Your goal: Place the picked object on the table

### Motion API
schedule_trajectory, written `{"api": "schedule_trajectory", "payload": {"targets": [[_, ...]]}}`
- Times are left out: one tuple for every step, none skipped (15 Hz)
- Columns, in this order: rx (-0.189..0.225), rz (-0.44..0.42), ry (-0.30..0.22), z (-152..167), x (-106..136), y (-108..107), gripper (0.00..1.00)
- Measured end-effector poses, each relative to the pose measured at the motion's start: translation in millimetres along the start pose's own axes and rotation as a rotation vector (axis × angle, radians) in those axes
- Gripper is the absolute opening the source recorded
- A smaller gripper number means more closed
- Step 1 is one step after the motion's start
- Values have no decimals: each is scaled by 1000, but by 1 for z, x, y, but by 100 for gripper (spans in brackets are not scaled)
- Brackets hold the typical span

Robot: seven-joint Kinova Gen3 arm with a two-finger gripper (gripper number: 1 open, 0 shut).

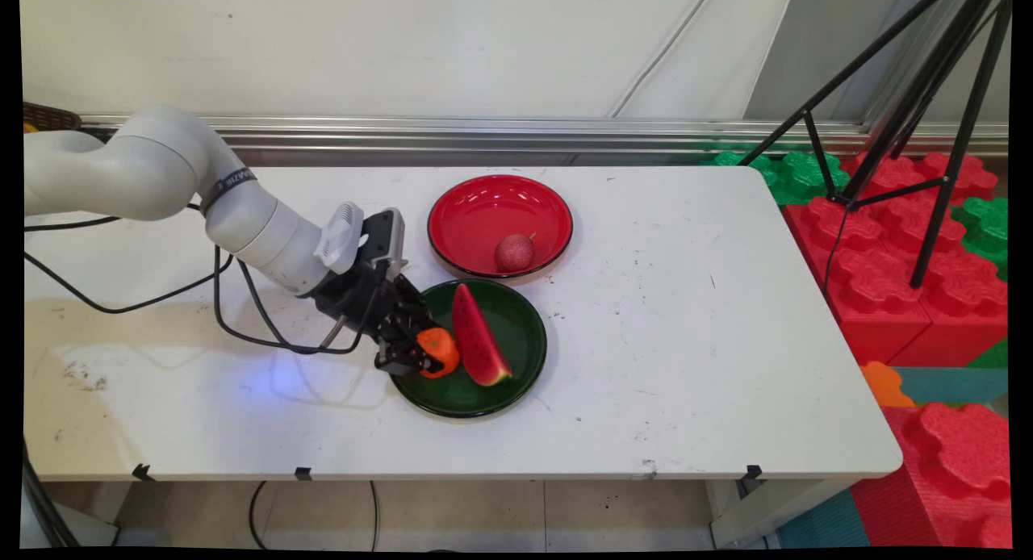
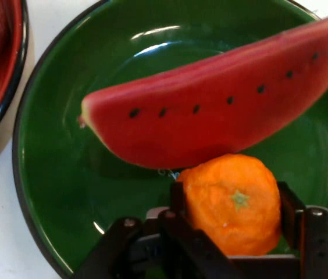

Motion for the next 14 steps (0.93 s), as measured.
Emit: {"api": "schedule_trajectory", "payload": {"targets": [[3, -1, 6, -1, 0, -2, 0], [6, -3, 9, -1, 0, -3, 0], [8, -4, 12, -2, 0, -4, 0], [10, -5, 15, -4, 0, -5, 0], [13, -6, 19, -6, -1, -6, 0], [13, -6, 22, -9, -2, -7, 0], [13, -6, 24, -12, -4, -8, 0], [12, -6, 29, -16, -5, -9, 0], [11, -5, 35, -20, -6, -10, 0], [11, -4, 41, -25, -6, -10, 0], [11, -3, 50, -32, -7, -11, 0], [11, -1, 58, -39, -7, -11, 0], [12, 1, 67, -46, -7, -12, 0], [13, 4, 75, -53, -8, -12, 0]]}}
